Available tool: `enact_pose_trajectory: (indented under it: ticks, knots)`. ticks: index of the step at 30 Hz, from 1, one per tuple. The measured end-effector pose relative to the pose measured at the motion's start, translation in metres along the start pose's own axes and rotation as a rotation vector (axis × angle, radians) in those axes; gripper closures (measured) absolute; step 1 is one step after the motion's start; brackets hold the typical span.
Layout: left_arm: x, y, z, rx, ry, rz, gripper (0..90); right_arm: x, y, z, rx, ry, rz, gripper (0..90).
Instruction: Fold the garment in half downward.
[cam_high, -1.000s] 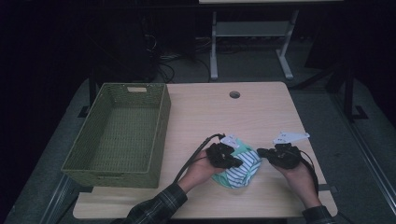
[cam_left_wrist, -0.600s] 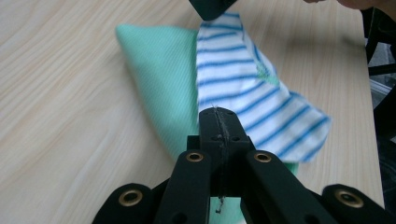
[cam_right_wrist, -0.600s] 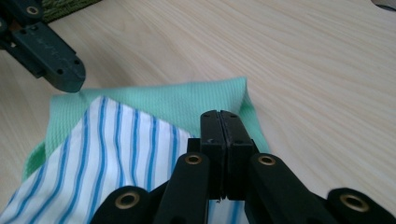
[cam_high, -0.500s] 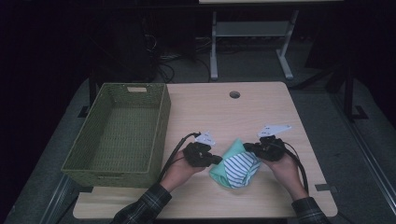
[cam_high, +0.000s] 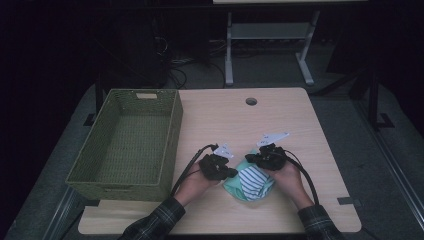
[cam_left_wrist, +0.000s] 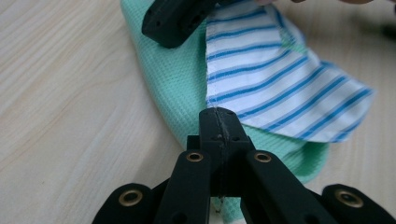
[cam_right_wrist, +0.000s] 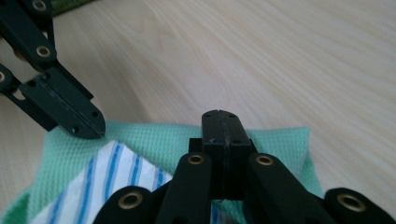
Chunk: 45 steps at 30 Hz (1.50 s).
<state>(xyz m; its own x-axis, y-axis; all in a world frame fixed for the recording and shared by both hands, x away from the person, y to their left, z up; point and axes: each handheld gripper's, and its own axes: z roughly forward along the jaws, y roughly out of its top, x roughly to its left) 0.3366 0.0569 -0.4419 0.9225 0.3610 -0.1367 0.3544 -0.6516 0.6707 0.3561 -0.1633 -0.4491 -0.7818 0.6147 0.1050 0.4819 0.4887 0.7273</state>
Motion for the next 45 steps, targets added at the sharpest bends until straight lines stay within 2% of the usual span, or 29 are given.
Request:
enact_pose_trajectory:
  ticks: [6,11,14,17,20,22,23,25,26,28,32,34,41,45]
  knots:
    - [0.001,-0.003,0.007,0.043,0.035,0.022,89.5,-0.003,-0.005,0.010,0.061,-0.014,-0.012,90.0]
    - [0.003,-0.004,0.010,0.052,0.034,0.019,89.5,-0.004,-0.008,0.014,0.083,-0.012,-0.008,90.0]
    - [0.003,-0.003,0.007,0.046,0.025,0.015,89.5,-0.004,-0.007,0.013,0.078,-0.010,-0.009,89.9]
    - [0.003,-0.002,0.002,0.025,0.001,-0.008,89.5,-0.008,-0.004,0.002,0.033,-0.023,-0.002,89.9]
    - [-0.004,-0.001,-0.007,0.001,-0.027,-0.020,89.4,-0.014,-0.002,-0.004,0.012,-0.039,0.002,89.9]
    - [-0.009,0.000,-0.010,-0.011,-0.038,-0.013,89.4,-0.017,-0.001,-0.003,-0.004,-0.038,0.016,89.9]
    - [-0.012,0.000,-0.010,-0.015,-0.045,-0.020,89.4,-0.019,-0.001,-0.001,0.000,-0.038,0.016,89.9]
    - [-0.016,-0.001,-0.007,0.009,-0.045,-0.002,89.4,-0.020,-0.002,0.004,0.018,-0.039,0.013,89.9]
    - [-0.017,-0.002,-0.003,0.040,-0.037,0.009,89.4,-0.021,-0.003,0.006,0.028,-0.040,0.010,89.9]
    - [-0.016,-0.005,0.004,0.073,-0.027,0.009,89.4,-0.022,-0.005,0.009,0.053,-0.046,0.005,89.9]
    - [-0.010,-0.007,0.010,0.103,-0.002,0.016,89.4,-0.023,-0.008,0.008,0.067,-0.054,0.004,89.9]
    - [-0.008,-0.007,0.010,0.095,0.010,0.005,89.4,-0.024,-0.010,0.005,0.071,-0.060,0.003,89.9]
    - [0.011,0.000,0.014,0.103,0.079,0.007,89.4,-0.028,-0.019,-0.008,0.090,-0.071,0.030,89.9]
    - [0.020,0.005,0.017,0.085,0.107,-0.015,89.4,-0.029,-0.026,-0.015,0.087,-0.075,0.041,89.9]
